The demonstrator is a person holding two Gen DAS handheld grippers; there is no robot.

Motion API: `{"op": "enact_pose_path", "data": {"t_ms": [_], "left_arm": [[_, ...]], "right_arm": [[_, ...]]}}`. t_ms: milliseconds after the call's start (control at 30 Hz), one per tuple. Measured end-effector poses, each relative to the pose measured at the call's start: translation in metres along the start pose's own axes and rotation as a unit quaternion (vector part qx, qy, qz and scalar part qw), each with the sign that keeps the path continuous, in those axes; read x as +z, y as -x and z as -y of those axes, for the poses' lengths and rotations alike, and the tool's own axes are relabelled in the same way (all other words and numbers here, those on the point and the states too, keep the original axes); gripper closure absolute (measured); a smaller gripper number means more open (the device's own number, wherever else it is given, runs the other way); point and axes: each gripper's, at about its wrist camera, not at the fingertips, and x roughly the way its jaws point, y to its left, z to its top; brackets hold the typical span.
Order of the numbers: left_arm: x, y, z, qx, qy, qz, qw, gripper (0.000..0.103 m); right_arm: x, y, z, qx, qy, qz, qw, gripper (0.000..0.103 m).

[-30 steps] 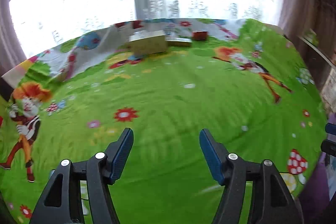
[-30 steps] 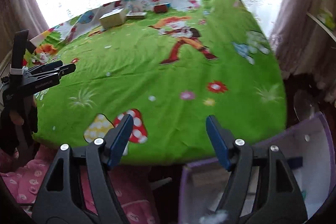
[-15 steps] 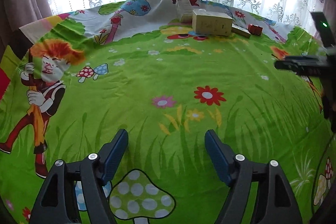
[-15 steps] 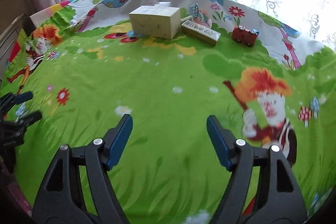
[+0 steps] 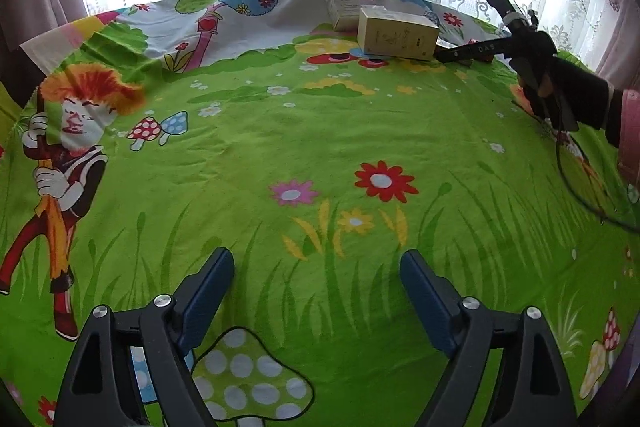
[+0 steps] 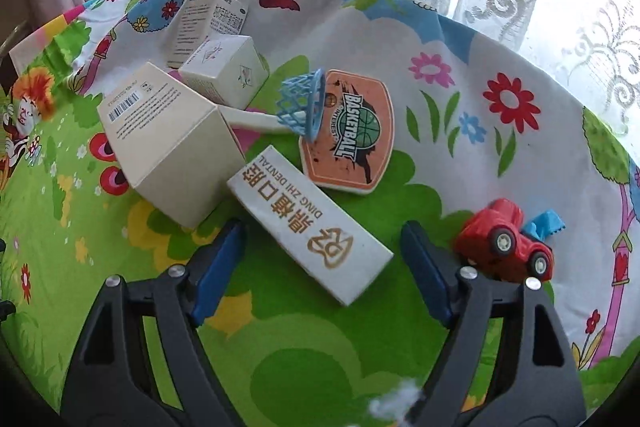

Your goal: Organize rigid objects

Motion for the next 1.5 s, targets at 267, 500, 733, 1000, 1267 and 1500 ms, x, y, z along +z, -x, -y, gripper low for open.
{"op": "enact_pose_path", "data": {"t_ms": [267, 500, 733, 1000, 1267, 1500], "left_arm": [[0.097, -0.029, 0.027, -0.061, 0.101, 0.03, 0.9926, 0.017], [0.193, -0.082, 0.025, -0.092, 0.347, 0.013, 0.9333, 0.017], [0.23, -0.116, 0.039, 0.006, 0.437, -0.043, 0.8983, 0.017], [0.235, -0.15, 0.056, 0.02, 0.308, -0.046, 0.9501, 0.011], [0.204, -0.115, 0.004, -0.033, 0.255, -0.067, 0.9639, 0.035], [0.22, -0.104, 0.012, -0.084, 0.407, -0.05, 0.9082, 0.031]], "right_arm": [[-0.059, 0.04, -0.044, -0.008, 0.005, 0.031, 0.999, 0.068], [-0.091, 0.062, -0.083, -0.03, 0.01, 0.038, 0.999, 0.068], [-0.099, 0.065, -0.085, -0.032, 0.005, 0.039, 0.999, 0.068], [-0.098, 0.066, -0.081, -0.022, -0.012, 0.039, 0.999, 0.068], [-0.099, 0.065, -0.08, -0.019, -0.015, 0.039, 0.999, 0.068], [-0.098, 0.065, -0.079, -0.018, -0.02, 0.038, 0.999, 0.068]]}}
